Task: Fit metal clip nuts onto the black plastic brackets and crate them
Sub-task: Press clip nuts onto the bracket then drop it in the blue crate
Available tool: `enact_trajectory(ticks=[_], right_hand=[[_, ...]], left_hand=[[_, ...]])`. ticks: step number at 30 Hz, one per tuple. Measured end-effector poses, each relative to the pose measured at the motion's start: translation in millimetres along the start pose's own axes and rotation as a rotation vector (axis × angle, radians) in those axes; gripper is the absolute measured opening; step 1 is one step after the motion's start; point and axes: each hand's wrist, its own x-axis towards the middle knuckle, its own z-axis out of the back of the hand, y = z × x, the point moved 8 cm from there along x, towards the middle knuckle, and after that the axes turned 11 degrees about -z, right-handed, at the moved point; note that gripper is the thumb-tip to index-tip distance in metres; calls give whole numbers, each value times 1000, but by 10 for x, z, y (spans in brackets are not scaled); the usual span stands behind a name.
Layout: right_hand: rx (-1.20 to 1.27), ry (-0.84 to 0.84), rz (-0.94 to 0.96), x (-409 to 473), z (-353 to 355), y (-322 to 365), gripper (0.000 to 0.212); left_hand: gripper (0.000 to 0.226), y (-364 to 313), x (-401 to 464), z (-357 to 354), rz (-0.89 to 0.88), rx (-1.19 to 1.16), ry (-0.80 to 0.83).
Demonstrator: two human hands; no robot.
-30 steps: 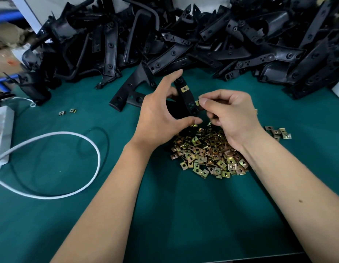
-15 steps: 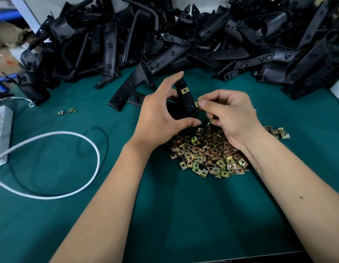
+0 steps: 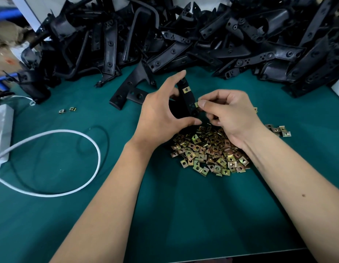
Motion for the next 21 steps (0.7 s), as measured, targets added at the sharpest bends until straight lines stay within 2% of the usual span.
enact_trajectory(ticks=[8, 18, 21], right_hand=[[-6, 103, -112, 20, -16, -49, 8], [-151, 67, 69, -20, -52, 58, 17], [-297, -2, 193, -45, -33, 152, 15]], left_hand=[[110, -71, 14, 61, -31, 31, -17], [114, -124, 33, -1, -9, 110, 10], [115, -116, 38, 4, 7, 120, -8]])
